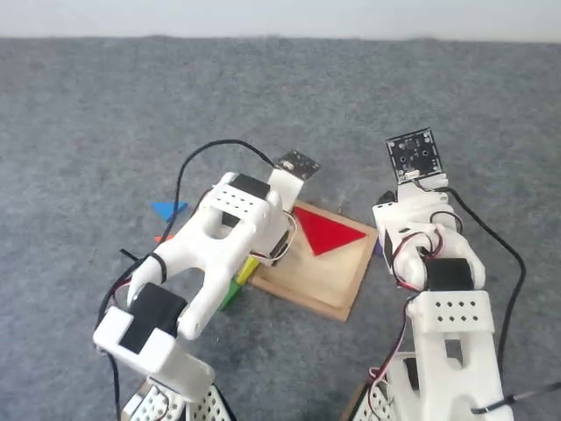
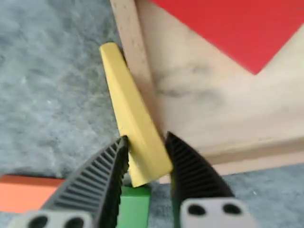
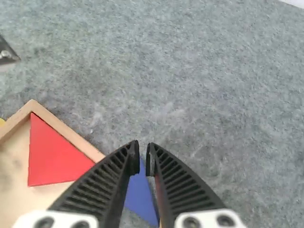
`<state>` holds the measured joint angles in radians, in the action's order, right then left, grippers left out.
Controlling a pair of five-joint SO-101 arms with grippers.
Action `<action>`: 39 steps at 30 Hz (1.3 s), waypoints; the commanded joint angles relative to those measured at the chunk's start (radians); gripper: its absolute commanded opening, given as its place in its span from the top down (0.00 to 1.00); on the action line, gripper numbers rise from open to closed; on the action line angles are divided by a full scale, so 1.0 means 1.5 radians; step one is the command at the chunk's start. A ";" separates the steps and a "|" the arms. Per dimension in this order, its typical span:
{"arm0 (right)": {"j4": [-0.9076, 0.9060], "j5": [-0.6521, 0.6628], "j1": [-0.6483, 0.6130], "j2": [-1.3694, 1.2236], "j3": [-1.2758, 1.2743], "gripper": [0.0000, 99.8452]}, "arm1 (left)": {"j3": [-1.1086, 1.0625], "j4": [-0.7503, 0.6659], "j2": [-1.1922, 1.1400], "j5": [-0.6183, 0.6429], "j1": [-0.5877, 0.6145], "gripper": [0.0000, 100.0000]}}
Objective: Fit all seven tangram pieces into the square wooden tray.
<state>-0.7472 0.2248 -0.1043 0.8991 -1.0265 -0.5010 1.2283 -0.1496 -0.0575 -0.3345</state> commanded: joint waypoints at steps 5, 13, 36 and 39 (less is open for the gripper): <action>0.001 -0.006 0.010 0.004 0.043 0.96 | -0.018 -0.030 -0.010 0.004 -0.017 0.99; 0.001 -0.004 0.010 0.004 0.043 0.96 | -0.025 -0.024 0.074 0.002 -0.016 0.99; -0.001 -0.009 0.077 0.004 0.070 0.96 | -0.281 -0.265 0.325 0.006 -0.144 0.99; -0.001 -0.009 0.077 0.004 0.069 0.96 | -0.249 -0.264 0.271 0.024 -0.100 0.99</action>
<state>-0.7472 0.2248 0.0015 0.8991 -0.9851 -0.9383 0.8523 0.3092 -0.0499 -0.5340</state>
